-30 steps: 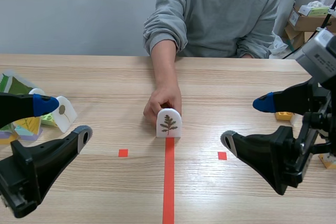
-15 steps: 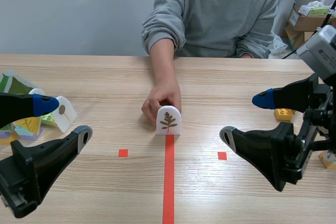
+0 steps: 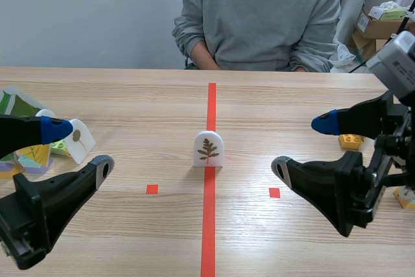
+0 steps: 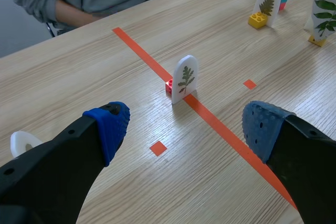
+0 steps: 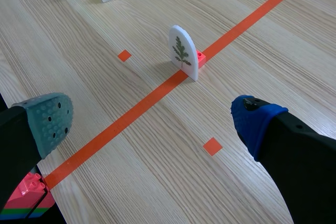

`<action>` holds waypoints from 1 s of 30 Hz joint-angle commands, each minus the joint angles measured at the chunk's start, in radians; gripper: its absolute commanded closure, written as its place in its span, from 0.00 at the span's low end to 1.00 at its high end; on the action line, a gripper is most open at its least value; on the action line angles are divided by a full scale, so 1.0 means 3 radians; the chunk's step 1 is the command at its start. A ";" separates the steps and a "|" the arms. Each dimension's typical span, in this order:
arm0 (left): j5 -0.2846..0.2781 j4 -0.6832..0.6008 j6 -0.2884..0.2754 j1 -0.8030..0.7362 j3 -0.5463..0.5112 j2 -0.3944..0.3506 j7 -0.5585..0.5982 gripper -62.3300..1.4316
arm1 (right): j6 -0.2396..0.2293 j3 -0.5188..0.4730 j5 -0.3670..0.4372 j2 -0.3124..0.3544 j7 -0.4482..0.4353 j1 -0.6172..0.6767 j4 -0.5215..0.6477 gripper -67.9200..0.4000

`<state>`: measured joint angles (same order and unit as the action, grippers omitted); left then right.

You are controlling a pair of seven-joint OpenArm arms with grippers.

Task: Do the leaf sorting experiment

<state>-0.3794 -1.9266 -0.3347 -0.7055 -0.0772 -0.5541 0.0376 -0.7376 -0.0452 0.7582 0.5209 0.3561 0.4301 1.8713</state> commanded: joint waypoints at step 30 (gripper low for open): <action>-0.0020 -0.0039 -0.0005 0.0017 0.0019 0.0009 0.0060 0.25 | -0.0027 -0.0033 -0.0300 -0.0001 -0.0025 -0.0168 -0.0220 0.08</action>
<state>-0.3794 -1.9266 -0.3347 -0.7055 -0.0772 -0.5541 0.0376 -0.7376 -0.0452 0.6567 0.5209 0.3603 0.4088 1.8114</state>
